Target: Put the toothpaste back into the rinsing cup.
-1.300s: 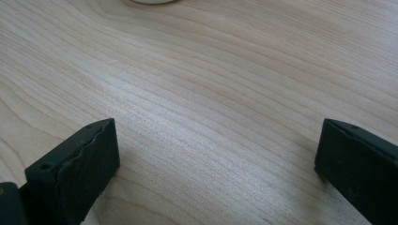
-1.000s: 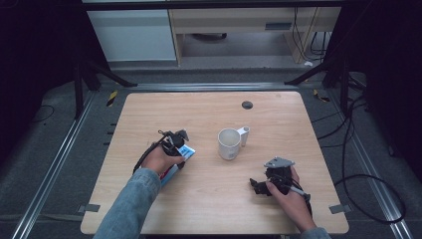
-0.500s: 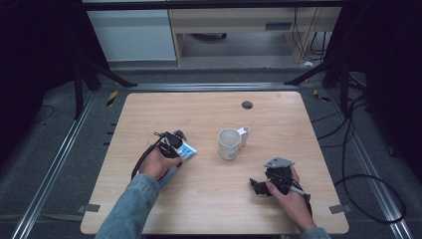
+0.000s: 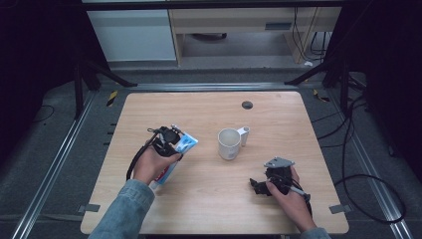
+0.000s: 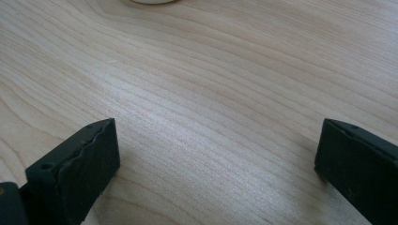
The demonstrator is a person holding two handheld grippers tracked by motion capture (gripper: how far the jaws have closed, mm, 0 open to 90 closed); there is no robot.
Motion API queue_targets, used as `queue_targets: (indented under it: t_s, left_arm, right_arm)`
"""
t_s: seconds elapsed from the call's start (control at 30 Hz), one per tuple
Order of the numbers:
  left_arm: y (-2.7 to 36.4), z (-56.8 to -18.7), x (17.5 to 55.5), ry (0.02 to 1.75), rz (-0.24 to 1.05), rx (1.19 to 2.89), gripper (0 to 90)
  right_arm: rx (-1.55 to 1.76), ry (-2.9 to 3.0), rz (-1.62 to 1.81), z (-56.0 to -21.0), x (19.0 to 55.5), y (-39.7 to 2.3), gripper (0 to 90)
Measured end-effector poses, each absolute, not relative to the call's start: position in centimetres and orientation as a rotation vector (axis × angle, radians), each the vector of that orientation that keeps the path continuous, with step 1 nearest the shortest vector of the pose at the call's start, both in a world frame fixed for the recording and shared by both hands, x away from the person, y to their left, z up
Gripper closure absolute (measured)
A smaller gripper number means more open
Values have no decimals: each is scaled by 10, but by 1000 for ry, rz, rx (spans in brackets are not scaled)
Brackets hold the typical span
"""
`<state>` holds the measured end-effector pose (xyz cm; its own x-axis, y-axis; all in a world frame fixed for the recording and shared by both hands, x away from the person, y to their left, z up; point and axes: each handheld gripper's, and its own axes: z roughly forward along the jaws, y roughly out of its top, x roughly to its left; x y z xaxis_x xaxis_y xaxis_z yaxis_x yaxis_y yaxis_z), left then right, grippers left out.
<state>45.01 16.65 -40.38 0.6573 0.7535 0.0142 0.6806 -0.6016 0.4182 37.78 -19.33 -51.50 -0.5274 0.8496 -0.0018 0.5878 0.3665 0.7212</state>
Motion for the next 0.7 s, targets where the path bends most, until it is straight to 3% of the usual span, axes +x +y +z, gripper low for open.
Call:
queue_targets:
  t_s: [0.7]
  left_arm:
    - [140,-374,454,1053,367,2353,715]
  right_arm:
    - [1239,2263,967,-515,378,-195,7]
